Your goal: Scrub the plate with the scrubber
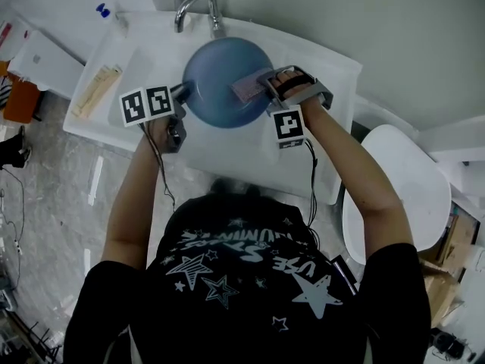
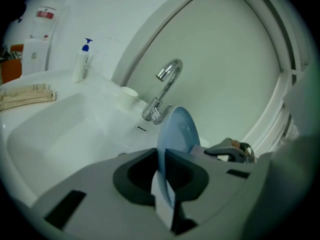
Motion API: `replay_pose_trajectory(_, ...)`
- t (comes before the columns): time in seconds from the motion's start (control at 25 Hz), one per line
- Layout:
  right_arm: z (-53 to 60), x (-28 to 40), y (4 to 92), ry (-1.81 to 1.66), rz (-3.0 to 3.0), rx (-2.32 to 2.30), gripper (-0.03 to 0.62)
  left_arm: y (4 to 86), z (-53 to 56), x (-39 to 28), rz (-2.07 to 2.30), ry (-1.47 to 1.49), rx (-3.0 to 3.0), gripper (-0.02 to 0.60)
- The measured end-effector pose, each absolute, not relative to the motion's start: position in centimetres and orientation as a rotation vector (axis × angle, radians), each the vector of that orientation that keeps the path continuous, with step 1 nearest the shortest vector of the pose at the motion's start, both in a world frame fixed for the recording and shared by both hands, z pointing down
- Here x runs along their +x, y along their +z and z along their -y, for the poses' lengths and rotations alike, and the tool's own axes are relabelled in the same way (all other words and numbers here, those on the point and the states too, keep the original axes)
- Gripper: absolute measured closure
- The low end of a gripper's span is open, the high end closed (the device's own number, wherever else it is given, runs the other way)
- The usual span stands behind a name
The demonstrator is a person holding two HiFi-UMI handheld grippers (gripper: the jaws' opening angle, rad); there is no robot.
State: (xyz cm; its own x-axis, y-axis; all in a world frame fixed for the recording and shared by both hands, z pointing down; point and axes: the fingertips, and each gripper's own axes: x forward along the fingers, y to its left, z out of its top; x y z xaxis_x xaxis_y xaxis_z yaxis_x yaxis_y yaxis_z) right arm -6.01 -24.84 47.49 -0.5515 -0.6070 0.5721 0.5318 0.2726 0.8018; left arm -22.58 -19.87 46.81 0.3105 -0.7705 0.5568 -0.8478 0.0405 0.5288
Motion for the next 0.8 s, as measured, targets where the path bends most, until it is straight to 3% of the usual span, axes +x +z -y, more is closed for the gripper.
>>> replay_pose_trajectory(0.8, 14.3, -8.8, 50.0, -0.498, 2.250, 0.027, 0.511, 47.5, 20.9, -22.9, 1.573, 0.066, 1.679, 0.548)
